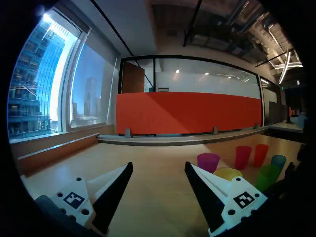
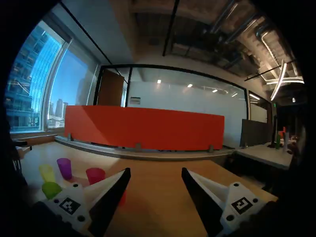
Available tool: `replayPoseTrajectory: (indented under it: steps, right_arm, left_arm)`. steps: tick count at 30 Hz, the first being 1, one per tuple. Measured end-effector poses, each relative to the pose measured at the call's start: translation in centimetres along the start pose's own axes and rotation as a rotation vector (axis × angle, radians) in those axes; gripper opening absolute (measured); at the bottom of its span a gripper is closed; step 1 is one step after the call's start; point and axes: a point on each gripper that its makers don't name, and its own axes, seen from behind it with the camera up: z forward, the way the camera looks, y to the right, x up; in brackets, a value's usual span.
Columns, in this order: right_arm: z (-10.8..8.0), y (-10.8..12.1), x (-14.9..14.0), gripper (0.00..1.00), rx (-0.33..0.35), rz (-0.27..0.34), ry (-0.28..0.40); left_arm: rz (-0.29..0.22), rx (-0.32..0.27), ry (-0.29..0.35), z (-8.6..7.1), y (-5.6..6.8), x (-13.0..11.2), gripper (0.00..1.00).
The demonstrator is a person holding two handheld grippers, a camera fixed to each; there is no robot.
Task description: Pour water
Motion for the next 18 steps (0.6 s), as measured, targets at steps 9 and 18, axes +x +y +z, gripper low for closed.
replayPoseTrajectory:
  steps: [9,18]
  right_arm:
    - [1.5,-0.5,-1.5,1.0,0.025,0.03,0.025]
    - [2.1,-0.3,-3.5,1.0,0.019,0.05,0.013]
  left_arm:
    - [0.0,0.0,0.0,-0.1,0.0,0.0,0.98]
    - [0.0,0.0,0.0,0.0,0.0,0.0,0.98]
